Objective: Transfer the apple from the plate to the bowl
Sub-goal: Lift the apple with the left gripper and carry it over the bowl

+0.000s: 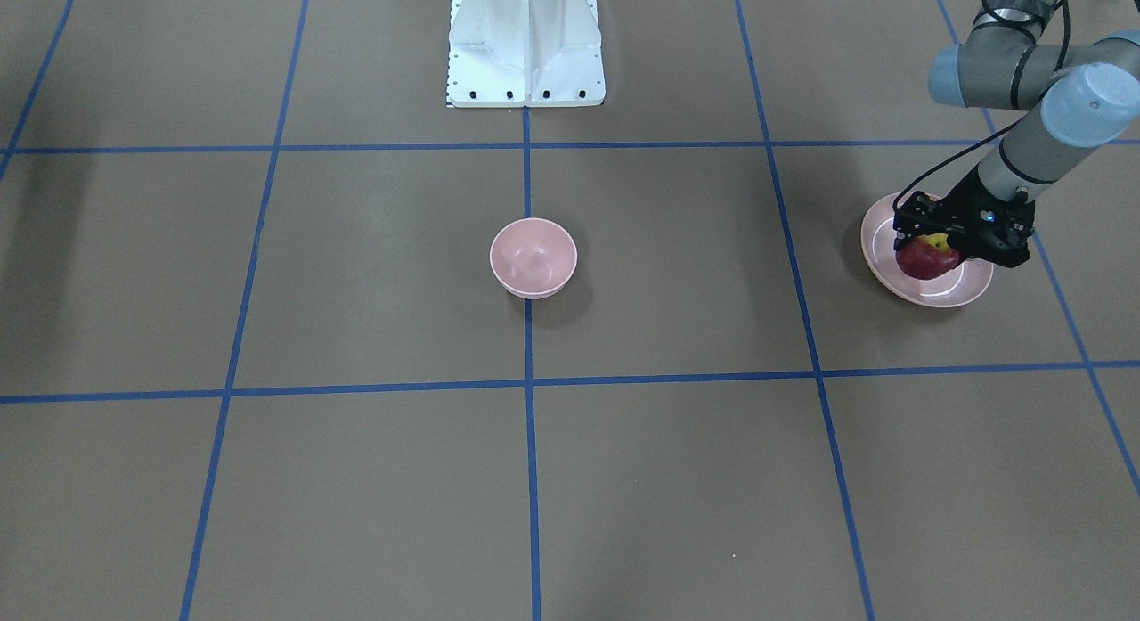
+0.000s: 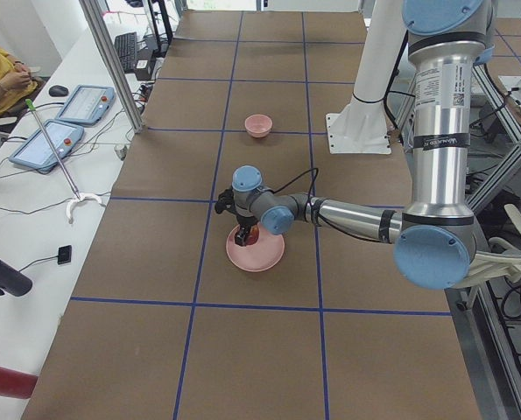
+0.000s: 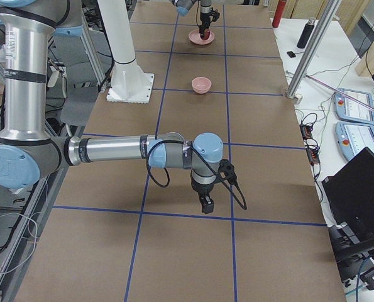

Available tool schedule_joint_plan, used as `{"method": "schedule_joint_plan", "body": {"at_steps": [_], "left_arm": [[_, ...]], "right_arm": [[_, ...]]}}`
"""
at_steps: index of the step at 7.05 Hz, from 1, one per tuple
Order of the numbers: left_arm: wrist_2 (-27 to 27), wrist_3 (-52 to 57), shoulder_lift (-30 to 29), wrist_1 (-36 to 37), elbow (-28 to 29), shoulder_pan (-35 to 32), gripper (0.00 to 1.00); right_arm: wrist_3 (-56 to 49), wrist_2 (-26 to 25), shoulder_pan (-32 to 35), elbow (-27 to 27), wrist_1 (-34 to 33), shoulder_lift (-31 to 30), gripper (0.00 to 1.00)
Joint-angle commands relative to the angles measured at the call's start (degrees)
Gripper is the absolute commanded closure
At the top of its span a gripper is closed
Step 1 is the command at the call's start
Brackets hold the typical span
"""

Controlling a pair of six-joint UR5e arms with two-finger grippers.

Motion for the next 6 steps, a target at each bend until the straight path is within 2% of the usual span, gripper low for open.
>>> {"method": "schedule_joint_plan", "body": {"at_steps": [1,3,4,6], "left_arm": [[-1.7,-4.1,-2.0,9.9,-8.1,-0.2,0.74],[-0.7,-17.1,-12.8,19.6,-11.2,2.1,0.73],[0.7,-23.5,-19.1,24.3,-11.2,6.0,0.73],[9.4,-35.4,-35.9,40.1,-9.5,17.3,0.73]], "right_arm": [[0.0,0.0,0.0,-0.1,0.0,0.0,0.0],[0.1,0.0,0.0,-0.2,0.0,0.0,0.0],[0.1,0.0,0.0,-0.1,0.0,0.0,0.0],[0.1,0.0,0.0,-0.4,0.0,0.0,0.0]]}}
